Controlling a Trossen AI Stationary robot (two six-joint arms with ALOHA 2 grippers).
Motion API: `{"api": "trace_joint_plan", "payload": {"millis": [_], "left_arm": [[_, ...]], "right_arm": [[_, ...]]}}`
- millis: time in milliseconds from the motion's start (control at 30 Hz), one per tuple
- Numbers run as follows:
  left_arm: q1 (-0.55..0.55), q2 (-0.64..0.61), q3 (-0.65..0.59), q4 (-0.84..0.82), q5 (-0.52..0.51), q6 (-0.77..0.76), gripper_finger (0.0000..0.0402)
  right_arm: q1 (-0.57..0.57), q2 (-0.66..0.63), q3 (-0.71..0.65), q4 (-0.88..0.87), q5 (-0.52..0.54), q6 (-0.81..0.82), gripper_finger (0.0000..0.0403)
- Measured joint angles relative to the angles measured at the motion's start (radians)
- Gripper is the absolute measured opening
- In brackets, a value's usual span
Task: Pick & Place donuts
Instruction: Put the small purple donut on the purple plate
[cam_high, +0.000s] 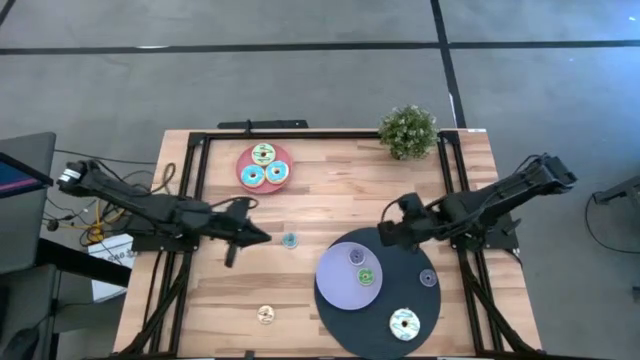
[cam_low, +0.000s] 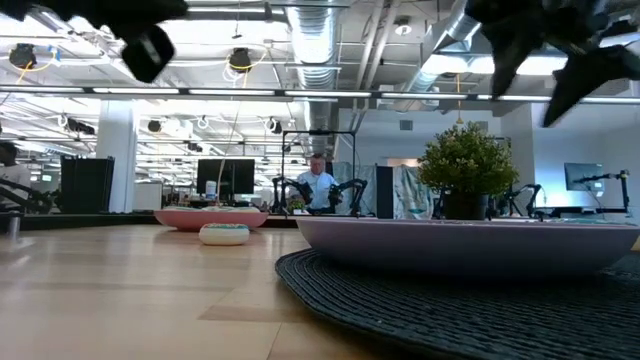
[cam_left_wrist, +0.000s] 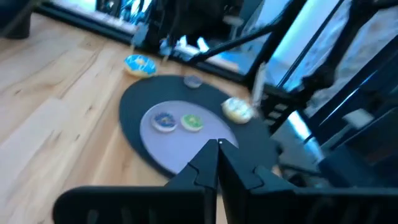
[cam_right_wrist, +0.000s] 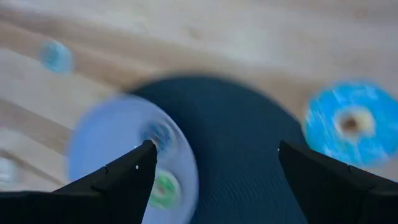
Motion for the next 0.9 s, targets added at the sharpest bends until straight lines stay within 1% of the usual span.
{"api": "trace_joint_plan", "payload": {"millis": [67,200,300,433,533,700,767,900], "left_arm": [[-0.026,-0.084,-0.028,-0.013,-0.021,-0.009,0.0],[-0.069,-0.2,-0.037,-0.087,-0.037,-0.001,0.0],[-0.087,-0.253,-0.038,-0.12,-0.038,0.013,0.0],[-0.092,-0.288,-0.038,-0.167,-0.038,0.018,0.0],[-0.092,-0.292,-0.038,-0.186,-0.038,0.034,0.0],[-0.091,-0.29,-0.038,-0.185,-0.069,0.052,0.0],[-0.091,-0.29,-0.038,-0.184,-0.084,0.048,0.0],[-0.091,-0.29,-0.038,-0.184,-0.11,0.047,0.0]], "right_arm": [[0.006,0.063,0.049,-0.051,-0.082,0.027,0.0324],[0.079,0.166,0.111,-0.107,-0.198,0.116,0.0324],[0.163,0.207,0.116,-0.082,-0.252,0.207,0.0324],[0.277,0.239,0.106,-0.065,-0.275,0.365,0.0324],[0.345,0.243,0.066,-0.053,-0.281,0.484,0.0324],[0.405,0.205,-0.08,0.049,-0.311,0.626,0.0324],[0.412,0.193,-0.127,0.07,-0.318,0.659,0.0324],[0.412,0.185,-0.187,0.07,-0.329,0.67,0.0324]]}}
